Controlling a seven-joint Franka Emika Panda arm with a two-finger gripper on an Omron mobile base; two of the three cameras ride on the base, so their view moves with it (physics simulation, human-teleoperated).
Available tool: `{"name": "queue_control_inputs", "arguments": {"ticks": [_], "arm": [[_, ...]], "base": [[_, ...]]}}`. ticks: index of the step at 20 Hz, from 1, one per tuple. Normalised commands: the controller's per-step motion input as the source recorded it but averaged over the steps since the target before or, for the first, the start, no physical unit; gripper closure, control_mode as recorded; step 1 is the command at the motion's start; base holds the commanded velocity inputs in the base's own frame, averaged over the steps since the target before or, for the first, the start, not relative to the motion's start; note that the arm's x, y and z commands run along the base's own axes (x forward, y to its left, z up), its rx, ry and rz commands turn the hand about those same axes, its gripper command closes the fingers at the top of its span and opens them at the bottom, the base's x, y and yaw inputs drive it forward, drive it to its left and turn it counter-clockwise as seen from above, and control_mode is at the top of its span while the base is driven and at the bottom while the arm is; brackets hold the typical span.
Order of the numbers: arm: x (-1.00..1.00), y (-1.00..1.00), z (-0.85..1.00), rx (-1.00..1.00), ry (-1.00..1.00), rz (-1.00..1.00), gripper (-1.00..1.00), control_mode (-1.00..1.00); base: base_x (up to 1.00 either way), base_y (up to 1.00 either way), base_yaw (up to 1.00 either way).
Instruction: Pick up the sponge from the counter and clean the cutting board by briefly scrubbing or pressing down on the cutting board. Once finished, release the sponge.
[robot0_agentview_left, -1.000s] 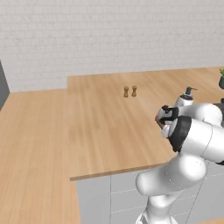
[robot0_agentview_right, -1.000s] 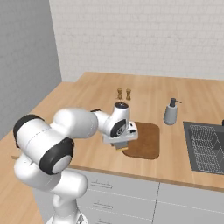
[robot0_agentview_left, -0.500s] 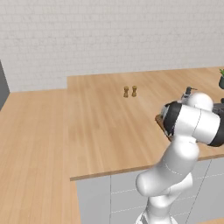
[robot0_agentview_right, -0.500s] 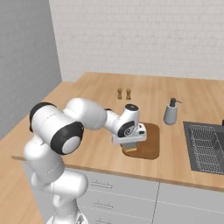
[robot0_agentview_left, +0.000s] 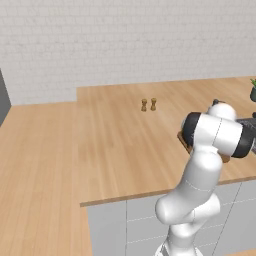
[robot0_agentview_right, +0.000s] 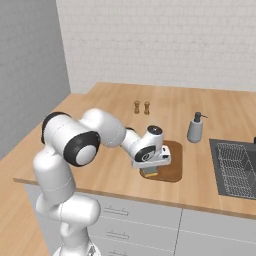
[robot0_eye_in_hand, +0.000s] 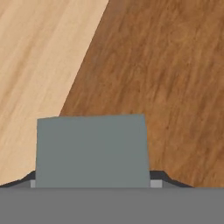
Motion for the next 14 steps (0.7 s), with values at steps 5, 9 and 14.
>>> {"name": "queue_control_inputs", "arguments": {"ticks": [5, 9, 14], "arm": [[0.39, 0.0, -0.1, 0.0, 0.0, 0.0, 1.0, -1.0], [0.39, 0.0, -0.08, 0.0, 0.0, 0.0, 1.0, -1.0], [0.34, 0.0, -0.21, 0.0, -0.04, 0.0, 1.0, -1.0]], "base": [[0.0, 0.0, 0.0], [0.0, 0.0, 0.0], [0.0, 0.0, 0.0]]}}
